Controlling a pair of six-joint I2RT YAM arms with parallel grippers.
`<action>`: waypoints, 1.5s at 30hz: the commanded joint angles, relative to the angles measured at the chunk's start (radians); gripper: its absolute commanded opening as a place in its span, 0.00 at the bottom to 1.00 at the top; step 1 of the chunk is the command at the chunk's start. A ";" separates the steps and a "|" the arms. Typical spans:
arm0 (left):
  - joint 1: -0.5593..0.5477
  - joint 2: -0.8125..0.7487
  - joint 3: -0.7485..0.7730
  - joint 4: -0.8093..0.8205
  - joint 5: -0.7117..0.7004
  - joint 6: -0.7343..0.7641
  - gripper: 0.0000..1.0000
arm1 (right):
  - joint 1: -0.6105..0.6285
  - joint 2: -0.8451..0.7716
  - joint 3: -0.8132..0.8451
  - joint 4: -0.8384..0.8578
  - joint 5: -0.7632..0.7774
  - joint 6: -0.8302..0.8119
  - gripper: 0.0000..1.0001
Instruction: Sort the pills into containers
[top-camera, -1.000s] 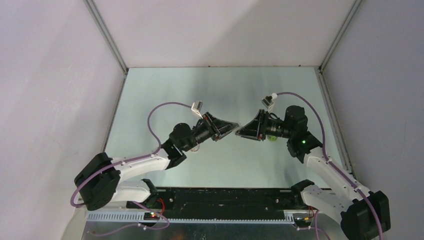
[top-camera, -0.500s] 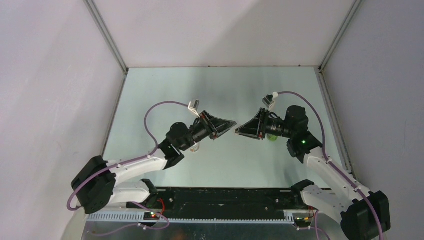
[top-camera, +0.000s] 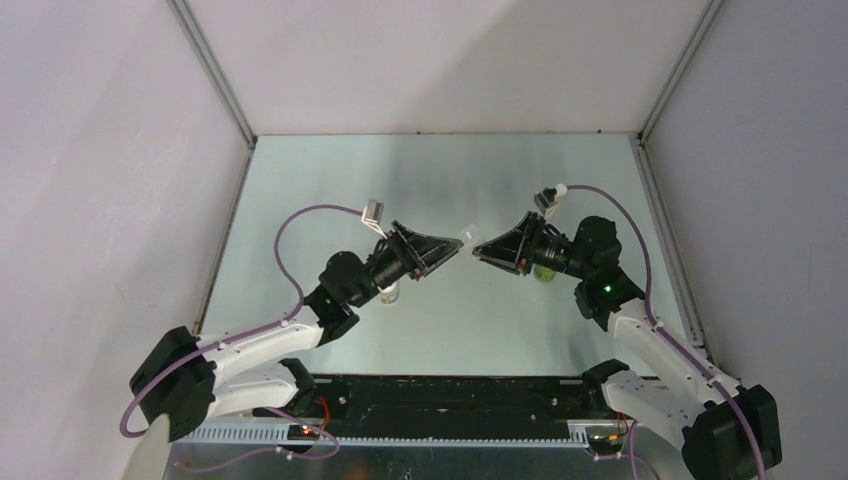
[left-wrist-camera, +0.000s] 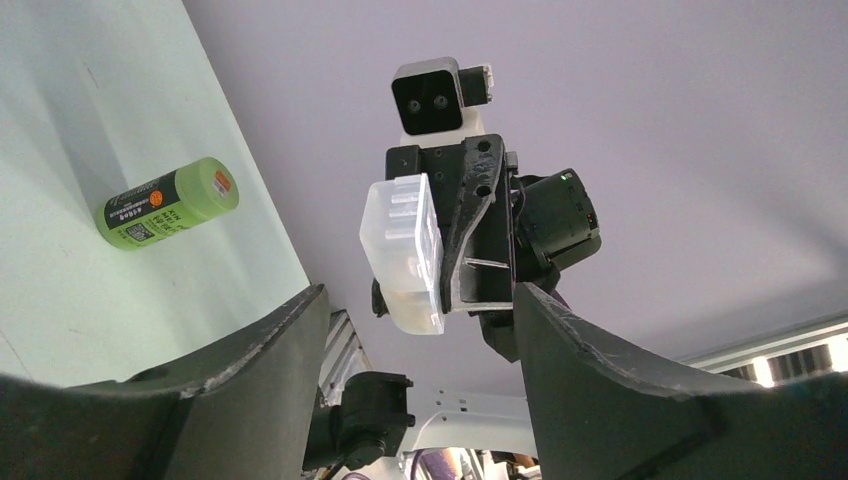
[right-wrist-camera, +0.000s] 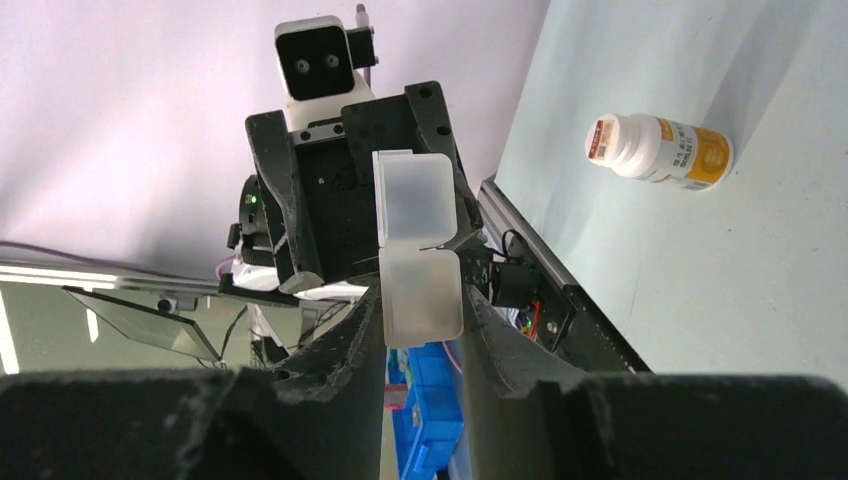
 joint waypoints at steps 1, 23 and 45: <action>0.006 0.006 0.000 0.034 0.009 0.041 0.70 | 0.021 -0.001 -0.010 0.126 0.039 0.061 0.27; 0.017 0.044 -0.060 0.157 -0.015 0.096 0.20 | 0.105 0.057 -0.027 0.107 0.007 0.040 0.32; 0.029 0.046 -0.024 0.150 0.188 0.045 0.00 | 0.035 0.020 0.050 0.078 0.033 -0.198 0.79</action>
